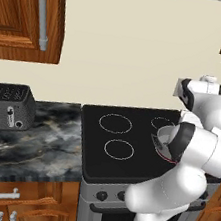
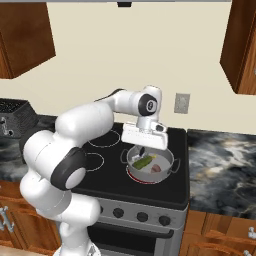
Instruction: Put the cucumber and mushroom in the pot. Retrieve the spatula and lightly stir the vegetables in the pot.
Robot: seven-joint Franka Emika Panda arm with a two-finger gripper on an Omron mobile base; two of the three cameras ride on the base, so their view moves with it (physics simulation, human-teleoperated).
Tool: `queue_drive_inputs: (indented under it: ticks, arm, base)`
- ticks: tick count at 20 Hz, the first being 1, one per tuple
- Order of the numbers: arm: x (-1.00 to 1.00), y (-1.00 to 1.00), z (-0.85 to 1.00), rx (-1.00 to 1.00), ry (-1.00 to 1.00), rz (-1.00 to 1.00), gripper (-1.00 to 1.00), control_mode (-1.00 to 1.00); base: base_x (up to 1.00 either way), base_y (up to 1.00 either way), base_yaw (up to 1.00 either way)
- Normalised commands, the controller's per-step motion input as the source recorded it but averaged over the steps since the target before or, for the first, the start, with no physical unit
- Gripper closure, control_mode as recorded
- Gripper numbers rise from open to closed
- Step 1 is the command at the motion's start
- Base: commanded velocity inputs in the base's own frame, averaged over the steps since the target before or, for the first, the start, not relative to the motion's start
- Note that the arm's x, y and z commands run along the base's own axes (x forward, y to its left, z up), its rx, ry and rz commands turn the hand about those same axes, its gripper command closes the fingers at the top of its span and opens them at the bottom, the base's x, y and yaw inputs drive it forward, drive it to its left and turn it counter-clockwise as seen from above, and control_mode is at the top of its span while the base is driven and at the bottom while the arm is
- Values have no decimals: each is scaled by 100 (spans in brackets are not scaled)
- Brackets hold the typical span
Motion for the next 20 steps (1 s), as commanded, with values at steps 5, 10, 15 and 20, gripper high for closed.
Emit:
queue_drive_inputs:
  ticks: [5, 10, 15, 20]
  arm:
    - [0, -8, 1, 0, -3, 0, 100, -100]
    - [0, -14, 9, 2, -8, 0, 100, -100]
    - [-25, -51, 20, 2, -3, 0, 100, -100]
    - [-24, -51, 3, 0, 4, 0, 100, -100]
  base:
    - [0, 0, 0]
    - [0, 0, 0]
    - [0, 0, 0]
    - [0, 0, 0]
